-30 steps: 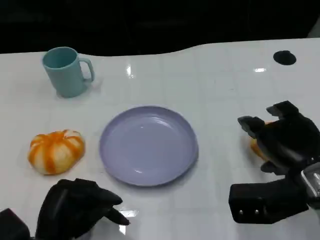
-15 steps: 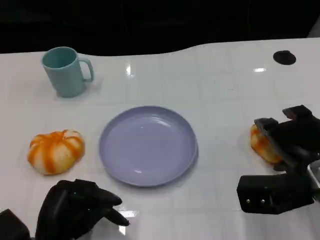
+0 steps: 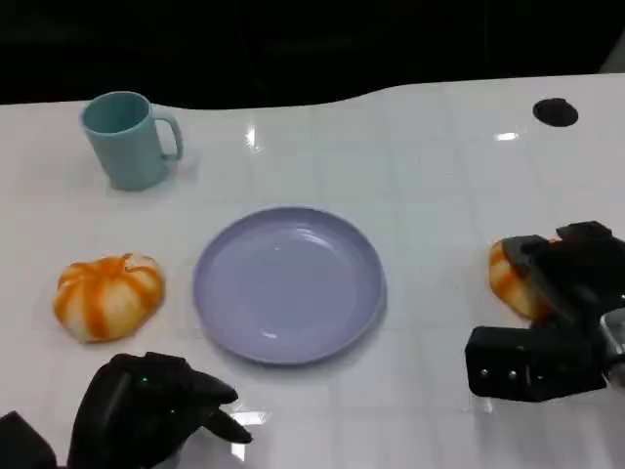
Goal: Grasp the bread from the table and place it into the plate.
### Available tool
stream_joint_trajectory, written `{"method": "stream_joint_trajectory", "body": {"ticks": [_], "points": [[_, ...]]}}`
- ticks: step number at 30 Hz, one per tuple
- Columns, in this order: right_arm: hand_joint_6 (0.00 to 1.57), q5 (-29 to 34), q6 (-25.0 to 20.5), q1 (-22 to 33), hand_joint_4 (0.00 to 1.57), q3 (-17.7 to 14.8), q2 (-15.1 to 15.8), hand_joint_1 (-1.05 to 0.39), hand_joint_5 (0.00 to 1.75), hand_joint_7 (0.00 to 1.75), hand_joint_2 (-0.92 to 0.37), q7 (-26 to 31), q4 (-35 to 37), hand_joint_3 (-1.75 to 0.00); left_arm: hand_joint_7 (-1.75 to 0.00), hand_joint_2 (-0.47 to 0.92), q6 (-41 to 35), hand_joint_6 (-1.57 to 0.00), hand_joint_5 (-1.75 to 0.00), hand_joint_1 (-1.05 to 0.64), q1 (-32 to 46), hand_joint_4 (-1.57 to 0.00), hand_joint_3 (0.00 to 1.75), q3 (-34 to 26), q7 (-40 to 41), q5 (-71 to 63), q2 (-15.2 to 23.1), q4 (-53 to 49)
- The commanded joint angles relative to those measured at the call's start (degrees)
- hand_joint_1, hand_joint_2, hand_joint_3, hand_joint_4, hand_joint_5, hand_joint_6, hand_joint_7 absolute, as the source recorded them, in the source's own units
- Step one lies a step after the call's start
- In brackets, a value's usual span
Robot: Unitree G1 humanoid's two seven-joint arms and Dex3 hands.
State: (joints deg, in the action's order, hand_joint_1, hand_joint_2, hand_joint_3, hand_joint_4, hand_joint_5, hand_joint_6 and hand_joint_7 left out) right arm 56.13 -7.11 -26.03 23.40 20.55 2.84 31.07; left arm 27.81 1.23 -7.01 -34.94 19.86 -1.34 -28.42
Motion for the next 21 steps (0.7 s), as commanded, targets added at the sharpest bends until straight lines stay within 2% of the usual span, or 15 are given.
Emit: {"method": "stream_joint_trajectory", "body": {"ticks": [1,3,4,5,6,7,8,9,11,14,17,18,20,21], "points": [[0.49,-3.09,2.16,-1.99,0.47,0.11,-0.42,-0.38,0.17,0.04,-0.86,4.41,4.56,0.0,-0.12,0.78,-0.31,-1.57,-0.38,-1.05,0.29,-1.57,0.0,-0.29,0.28,0.16,0.64,0.63],[0.53,-4.32,3.76,-2.38,0.53,-0.01,-0.62,-0.36,0.15,0.04,-0.86,6.92,6.36,0.0,-0.12,0.78,-0.38,-1.57,-0.38,-1.05,0.34,-1.57,0.0,-0.3,0.25,0.23,0.62,0.72],[0.6,-5.39,5.08,-2.46,0.67,-0.39,-0.77,-0.31,0.17,0.04,-0.87,8.42,7.24,0.0,-0.13,0.78,-0.47,-1.57,-0.38,-1.05,0.35,-1.57,0.0,-0.3,0.1,0.38,0.62,0.74],[0.71,-6.48,6.37,-2.57,0.87,-0.71,-0.89,-0.25,0.23,0.07,-0.87,9.85,8.1,0.0,-0.13,0.78,-0.54,-1.57,-0.38,-1.05,0.34,-1.57,0.0,-0.3,-0.09,0.54,0.62,0.74],[0.79,-7.45,7.94,-2.78,0.93,-0.91,-0.92,-0.22,0.34,0.05,-0.87,11.33,9.19,0.0,-0.12,0.78,-0.59,-1.57,-0.38,-1.05,0.4,-1.57,0.0,-0.29,-0.08,0.58,0.63,0.8],[0.89,-8.26,9.17,-3.04,0.97,-0.98,-0.93,-0.19,0.53,0.06,-0.88,12.54,10.24,0.0,-0.12,0.78,-0.56,-1.57,-0.38,-1.05,0.43,-1.57,0.0,-0.28,-0.03,0.56,0.65,0.82],[1.01,-8.84,10.11,-3.37,0.95,-0.96,-0.95,-0.15,0.88,0.05,-0.87,13.56,11.28,0.0,-0.12,0.78,-0.56,-1.57,-0.37,-1.05,0.46,-1.57,0.0,-0.28,0.04,0.55,0.66,0.84],[1.08,-9.08,10.86,-3.79,0.91,-0.73,-0.91,-0.13,1.1,0.04,-0.86,14.55,12.4,0.0,-0.12,0.78,-0.51,-1.57,-0.37,-1.05,0.48,-1.57,0.0,-0.27,0.14,0.46,0.68,0.86],[1.23,-8.97,12.72,-4.66,0.91,0.13,-0.5,-0.09,1.43,0.06,-0.83,16.76,14.54,0.0,-0.12,0.78,-0.38,-1.57,-0.37,-1.05,0.48,-1.57,0.0,-0.26,0.06,0.41,0.75,0.85],[1.33,-8.72,14.34,-5.55,0.9,0.94,-0.26,-0.1,1.64,0.08,-0.88,19.24,16.83,-0.02,-0.12,0.78,-0.22,-1.57,-0.37,-1.05,0.5,-1.57,0.0,-0.26,0.19,0.21,0.8,0.85],[1.41,-8.36,15.41,-6.1,0.86,1.73,-0.25,-0.11,1.73,0.13,-0.92,22.72,18.76,-0.07,-0.12,0.78,0.08,-1.57,-0.37,-1.05,0.42,-1.57,0.0,-0.29,0.07,0.19,0.83,0.67],[1.41,-8.4,15.68,-6.22,0.87,1.9,-0.31,-0.12,1.74,0.17,-0.92,23.88,19.24,-0.07,-0.12,0.78,0.05,-1.57,-0.37,-1.05,0.4,-1.57,0.0,-0.31,-0.03,0.29,0.82,0.64],[1.1,-8.53,16.22,-6.38,0.88,2.12,-0.44,-0.13,1.74,0.74,-0.91,25.97,19.93,-0.04,-0.12,0.78,-0.05,-1.57,-0.37,-1.05,0.4,-1.57,0.0,-0.34,-0.05,0.38,0.81,0.64],[1.04,-8.63,16.51,-6.43,0.88,2.16,-0.52,-0.13,1.75,0.86,-0.9,26.98,20.25,-0.04,-0.11,0.78,-0.27,-1.57,-0.37,-1.05,0.44,-1.57,0.0,-0.34,-0.02,0.44,0.8,0.74]]}}
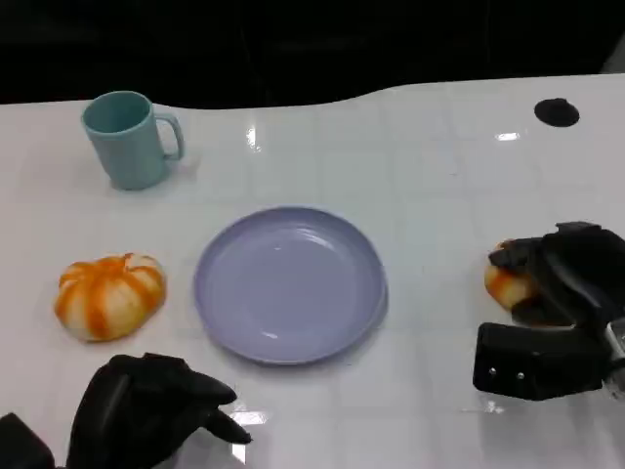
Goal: Grasp the bread from the table and place it into the plate.
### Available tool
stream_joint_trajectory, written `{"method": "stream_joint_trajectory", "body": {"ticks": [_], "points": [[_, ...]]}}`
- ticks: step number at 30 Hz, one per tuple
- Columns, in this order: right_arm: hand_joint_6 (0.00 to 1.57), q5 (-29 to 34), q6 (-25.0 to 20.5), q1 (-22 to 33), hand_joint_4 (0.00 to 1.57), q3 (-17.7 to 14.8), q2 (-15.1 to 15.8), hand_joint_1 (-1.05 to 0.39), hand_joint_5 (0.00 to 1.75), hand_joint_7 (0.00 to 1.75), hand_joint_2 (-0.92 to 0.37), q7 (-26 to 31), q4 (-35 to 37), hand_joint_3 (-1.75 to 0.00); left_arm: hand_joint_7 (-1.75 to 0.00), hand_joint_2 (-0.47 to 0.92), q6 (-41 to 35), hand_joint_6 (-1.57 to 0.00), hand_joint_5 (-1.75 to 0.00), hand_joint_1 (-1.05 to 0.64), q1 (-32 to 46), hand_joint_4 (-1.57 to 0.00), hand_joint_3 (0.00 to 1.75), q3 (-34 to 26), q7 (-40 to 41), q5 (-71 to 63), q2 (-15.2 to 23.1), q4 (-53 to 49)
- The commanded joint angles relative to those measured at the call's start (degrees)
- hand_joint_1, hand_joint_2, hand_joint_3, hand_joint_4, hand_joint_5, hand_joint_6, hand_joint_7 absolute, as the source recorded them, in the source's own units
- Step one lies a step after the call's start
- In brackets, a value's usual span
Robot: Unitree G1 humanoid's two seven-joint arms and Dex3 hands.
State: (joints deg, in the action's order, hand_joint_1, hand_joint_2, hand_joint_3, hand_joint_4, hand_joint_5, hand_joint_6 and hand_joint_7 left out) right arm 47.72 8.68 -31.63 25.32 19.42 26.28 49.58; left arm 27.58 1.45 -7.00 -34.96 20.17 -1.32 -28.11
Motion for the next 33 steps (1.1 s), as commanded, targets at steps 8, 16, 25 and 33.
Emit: {"method": "stream_joint_trajectory", "body": {"ticks": [8,16,25,33], "points": [[0.89,-1.0,8.61,-0.98,0.95,0.0,0.4,-0.08,1.75,1.44,-0.89,15.97,4.33,-0.04,-0.11,0.78,0.16,-1.57,-0.37,-1.05,0.19,-1.57,0.0,-0.36,-0.08,0.07,0.87,0.31],[0.76,-5.34,16.67,0.2,1.01,-2.07,-0.75,-0.04,1.75,1.72,-0.4,18.34,0.73,-0.99,-0.12,0.78,0.19,-1.57,-0.36,-1.05,0.16,-1.57,0.0,-0.33,0.04,-0.1,0.93,0.22],[0.8,-13.82,22.29,4.77,1.01,-5.34,-3.49,0.02,1.75,1.71,-0.23,8.41,-11.41,-1.4,-0.12,0.78,-0.49,-1.57,-0.36,-1.05,0.31,-1.57,0.0,-0.24,0.22,0.1,0.7,0.67],[0.8,-17.43,22.99,5.51,1.02,-5.8,-9.62,0.0,1.75,1.71,-0.17,1.14,-16.58,-1.6,-0.12,0.78,-0.1,-1.57,-0.36,-1.05,0.27,-1.57,0.0,-0.17,0.33,-0.36,0.82,0.47]]}}
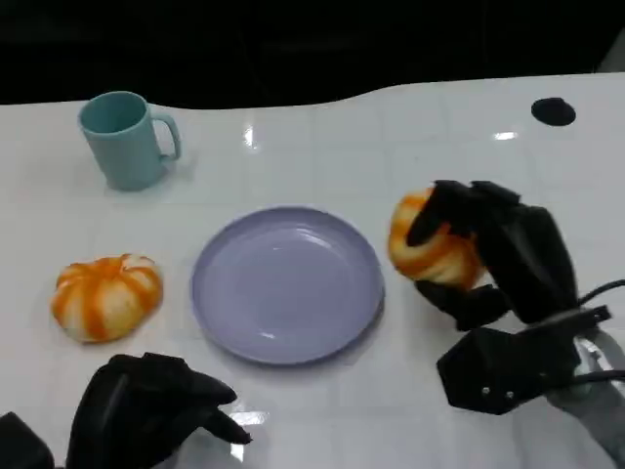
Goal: Grasp the bread from the table and place it into the plate.
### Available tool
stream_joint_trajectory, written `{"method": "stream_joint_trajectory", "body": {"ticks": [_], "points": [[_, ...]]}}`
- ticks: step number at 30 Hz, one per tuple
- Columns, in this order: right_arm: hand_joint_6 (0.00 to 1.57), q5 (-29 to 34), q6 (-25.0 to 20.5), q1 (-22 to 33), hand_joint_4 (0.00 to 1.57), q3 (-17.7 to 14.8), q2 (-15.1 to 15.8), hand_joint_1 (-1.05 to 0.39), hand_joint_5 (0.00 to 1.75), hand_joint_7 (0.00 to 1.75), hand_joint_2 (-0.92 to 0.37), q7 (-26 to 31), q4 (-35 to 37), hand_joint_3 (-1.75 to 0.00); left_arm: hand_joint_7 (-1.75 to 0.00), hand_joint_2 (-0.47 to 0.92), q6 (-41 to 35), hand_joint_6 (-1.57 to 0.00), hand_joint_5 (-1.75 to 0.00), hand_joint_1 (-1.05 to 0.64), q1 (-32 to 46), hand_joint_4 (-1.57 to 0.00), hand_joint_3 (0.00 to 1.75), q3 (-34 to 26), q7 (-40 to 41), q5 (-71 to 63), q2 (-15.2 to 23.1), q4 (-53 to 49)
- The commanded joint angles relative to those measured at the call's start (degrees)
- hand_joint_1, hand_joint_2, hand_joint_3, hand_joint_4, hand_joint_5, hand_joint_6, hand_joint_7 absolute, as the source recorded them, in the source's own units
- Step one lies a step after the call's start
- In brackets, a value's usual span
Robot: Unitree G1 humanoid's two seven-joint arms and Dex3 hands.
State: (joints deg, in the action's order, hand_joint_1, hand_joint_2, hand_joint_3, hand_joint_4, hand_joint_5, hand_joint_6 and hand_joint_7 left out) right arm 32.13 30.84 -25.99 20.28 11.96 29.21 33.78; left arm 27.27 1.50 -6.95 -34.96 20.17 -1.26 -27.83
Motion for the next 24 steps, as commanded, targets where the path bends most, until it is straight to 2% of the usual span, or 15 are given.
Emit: {"method": "stream_joint_trajectory", "body": {"ticks": [1,8,18,21,24], "points": [[0.8,-2.04,0.88,-0.16,1.02,-0.88,-2.65,0.0,1.75,1.71,-0.17,-2.29,-0.76,-1.61,-0.12,0.78,0.31,-1.57,-0.36,-1.05,0.23,-1.57,0.0,-0.21,0.39,-0.45,0.76,0.18],[0.83,-0.69,3.69,-2.45,1.03,0.33,-7.71,-0.04,1.75,1.67,-0.14,-2.21,2.91,-1.64,-0.11,0.78,-0.17,-1.57,-0.36,-1.05,0.35,-1.57,0.0,-0.24,-0.07,0.02,0.82,0.42],[0.79,-0.47,4.86,-4.58,0.96,0.99,-11.35,-0.03,1.75,1.62,-0.24,-3.15,7.81,-1.52,-0.11,0.77,-0.17,-1.57,-0.36,-1.05,0.69,-1.57,0.0,-0.19,-0.14,0.04,0.91,0.85],[0.8,-3.57,5.62,-4.83,0.91,0.44,-12.58,0.01,1.75,1.49,-0.26,-7.19,8.9,-1.47,-0.11,0.78,-0.04,-1.57,-0.36,-1.05,0.66,-1.57,0.0,-0.22,-0.32,0.08,0.97,0.71],[0.75,-7.02,5.83,-4.77,0.73,0.06,-13.19,-0.04,1.58,1.12,-0.36,-13.31,8.76,-1.23,-0.1,0.78,-0.07,-1.57,-0.36,-1.05,0.64,-1.57,0.0,-0.26,-0.45,0.24,0.93,0.66]]}}
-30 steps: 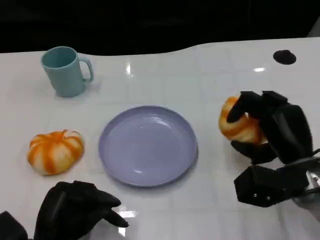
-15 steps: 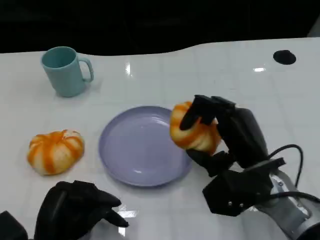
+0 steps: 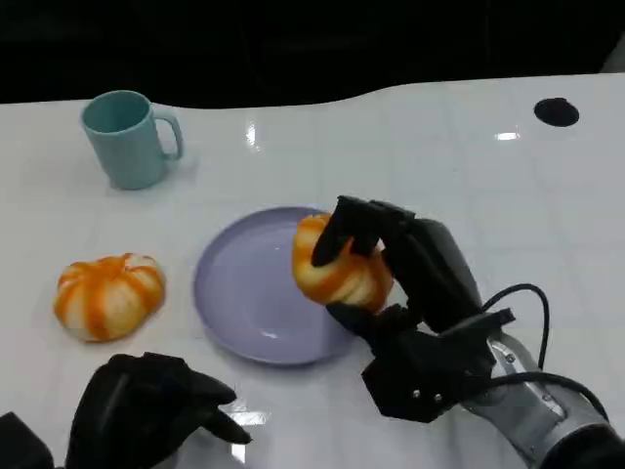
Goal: Grasp the bread from the table and place it into the plate.
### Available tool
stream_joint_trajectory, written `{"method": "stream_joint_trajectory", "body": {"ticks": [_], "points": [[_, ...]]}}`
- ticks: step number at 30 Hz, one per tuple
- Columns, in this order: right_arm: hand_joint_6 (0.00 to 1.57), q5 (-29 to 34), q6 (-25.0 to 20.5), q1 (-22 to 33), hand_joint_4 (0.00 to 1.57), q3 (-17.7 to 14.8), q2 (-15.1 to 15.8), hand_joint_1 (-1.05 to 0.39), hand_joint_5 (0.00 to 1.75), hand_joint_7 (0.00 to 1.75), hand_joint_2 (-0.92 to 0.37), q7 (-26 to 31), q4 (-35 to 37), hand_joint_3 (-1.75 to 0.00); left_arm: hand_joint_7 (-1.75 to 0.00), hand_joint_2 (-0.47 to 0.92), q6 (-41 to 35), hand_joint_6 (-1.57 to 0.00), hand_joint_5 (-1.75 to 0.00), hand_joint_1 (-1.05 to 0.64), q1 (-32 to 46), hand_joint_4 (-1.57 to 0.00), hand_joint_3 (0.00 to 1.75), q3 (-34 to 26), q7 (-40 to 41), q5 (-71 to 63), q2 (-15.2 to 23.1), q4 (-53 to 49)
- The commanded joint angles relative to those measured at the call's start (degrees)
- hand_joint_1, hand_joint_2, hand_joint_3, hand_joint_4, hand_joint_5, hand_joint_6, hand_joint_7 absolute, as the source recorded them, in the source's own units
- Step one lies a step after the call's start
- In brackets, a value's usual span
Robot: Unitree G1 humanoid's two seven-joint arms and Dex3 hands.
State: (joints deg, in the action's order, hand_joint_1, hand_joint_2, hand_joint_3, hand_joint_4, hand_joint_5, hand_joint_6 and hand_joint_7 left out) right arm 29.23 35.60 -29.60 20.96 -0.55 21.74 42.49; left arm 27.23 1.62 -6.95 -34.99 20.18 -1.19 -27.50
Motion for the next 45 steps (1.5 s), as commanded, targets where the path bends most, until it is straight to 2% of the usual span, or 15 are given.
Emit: {"method": "stream_joint_trajectory", "body": {"ticks": [1,2,4,5,6,8,11,18,25,35,36,38,40,43,45], "points": [[0.67,-4.81,0.97,-1.15,0.64,-0.59,-0.65,-0.08,1.31,0.89,-0.4,-7.7,-0.18,-1.13,-0.1,0.78,-0.04,-1.57,-0.35,-1.05,0.54,-1.57,0.0,-0.24,-0.34,0.17,0.87,0.36],[0.64,-5.61,0.69,-1.12,0.6,-0.44,-0.49,-0.1,1.19,0.78,-0.41,-10.21,-0.58,-1.08,-0.1,0.78,-0.05,-1.57,-0.35,-1.05,0.53,-1.57,0.0,-0.23,-0.27,0.08,0.9,0.35],[0.49,-5.92,-1.11,-0.86,0.37,0.18,0.33,-0.19,0.89,0.5,-0.51,-14.84,-2.34,-0.92,-0.1,0.78,0.05,-1.57,-0.35,-1.05,0.51,-1.57,0.0,-0.21,-0.19,-0.06,0.94,0.33],[0.4,-5.79,-1.93,-0.67,0.2,0.32,0.67,-0.27,0.73,0.3,-0.68,-16.49,-3.24,-0.62,-0.1,0.78,0.08,-1.57,-0.35,-1.05,0.51,-1.57,0.0,-0.2,-0.18,-0.1,0.95,0.33],[0.39,-5.91,-3.02,-0.38,0.14,0.42,0.96,-0.3,0.68,0.21,-0.78,-18.47,-4.39,-0.43,-0.1,0.78,0.09,-1.57,-0.35,-1.05,0.51,-1.57,0.0,-0.21,-0.2,-0.06,0.92,0.34],[0.27,-6.44,-4.75,0.19,0.03,0.39,1.36,-0.42,0.41,0.06,-0.89,-21.81,-6.37,-0.21,-0.1,0.78,0.03,-1.57,-0.36,-1.05,0.51,-1.57,0.0,-0.22,-0.19,-0.01,0.91,0.36],[0.2,-6.45,-6.81,0.88,0.0,0.33,1.87,-0.51,0.22,0.01,-0.92,-24.52,-8.56,-0.16,-0.1,0.78,-0.05,-1.57,-0.36,-1.05,0.55,-1.57,0.0,-0.2,-0.09,-0.06,0.93,0.45],[0.13,-5.73,-10.75,2.34,0.0,0.91,3.68,-0.6,0.06,0.0,-0.92,-28.4,-13.22,-0.15,-0.1,0.78,0.27,-1.57,-0.36,-1.05,0.43,-1.57,0.0,-0.26,-0.29,0.0,0.98,0.2],[0.1,-7.75,-11.14,4.27,0.0,0.04,5.4,-0.65,0.02,0.0,-0.92,-31.03,-16.72,-0.16,-0.1,0.78,0.37,-1.57,-0.36,-1.05,0.37,-1.57,0.0,-0.25,-0.38,0.08,0.89,0.06],[0.17,-12.13,-9.81,11.17,0.1,-3.36,10.23,-0.53,0.1,0.04,-0.92,-34.4,-27.33,-0.11,-0.11,0.78,0.21,-1.57,-0.36,-1.05,0.45,-1.57,0.0,-0.03,0.19,-0.24,0.66,0.36],[0.2,-12.13,-9.61,12.16,0.12,-3.76,10.71,-0.5,0.14,0.05,-0.92,-34.25,-28.51,-0.08,-0.11,0.79,0.22,-1.57,-0.36,-1.05,0.44,-1.57,0.0,-0.03,0.23,-0.27,0.67,0.34],[0.26,-11.97,-8.87,13.99,0.04,-4.48,11.66,-0.43,0.44,0.07,-0.92,-33.77,-30.56,-0.02,-0.11,0.79,0.24,-1.57,-0.36,-1.05,0.41,-1.57,0.0,-0.08,0.32,-0.3,0.68,0.3],[0.31,-11.64,-8.01,15.65,0.02,-5.17,12.45,-0.38,0.62,0.09,-0.91,-33.04,-32.22,-0.01,-0.11,0.79,0.27,-1.57,-0.36,-1.05,0.34,-1.57,0.0,-0.13,0.24,-0.2,0.67,0.23],[0.42,-12.61,-5.92,18.14,0.12,-6.55,13.05,-0.24,0.76,0.14,-0.9,-32.27,-33.58,0.0,-0.11,0.78,0.11,-1.57,-0.36,-1.05,0.27,-1.57,0.0,-0.14,0.23,-0.09,0.61,0.24],[0.57,-14.06,-4.62,20.04,0.24,-7.5,13.09,-0.08,0.83,0.21,-0.91,-31.94,-34.43,0.0,-0.11,0.78,0.2,-1.57,-0.36,-1.05,0.26,-1.57,0.0,-0.12,0.3,-0.2,0.6,0.22]]}}
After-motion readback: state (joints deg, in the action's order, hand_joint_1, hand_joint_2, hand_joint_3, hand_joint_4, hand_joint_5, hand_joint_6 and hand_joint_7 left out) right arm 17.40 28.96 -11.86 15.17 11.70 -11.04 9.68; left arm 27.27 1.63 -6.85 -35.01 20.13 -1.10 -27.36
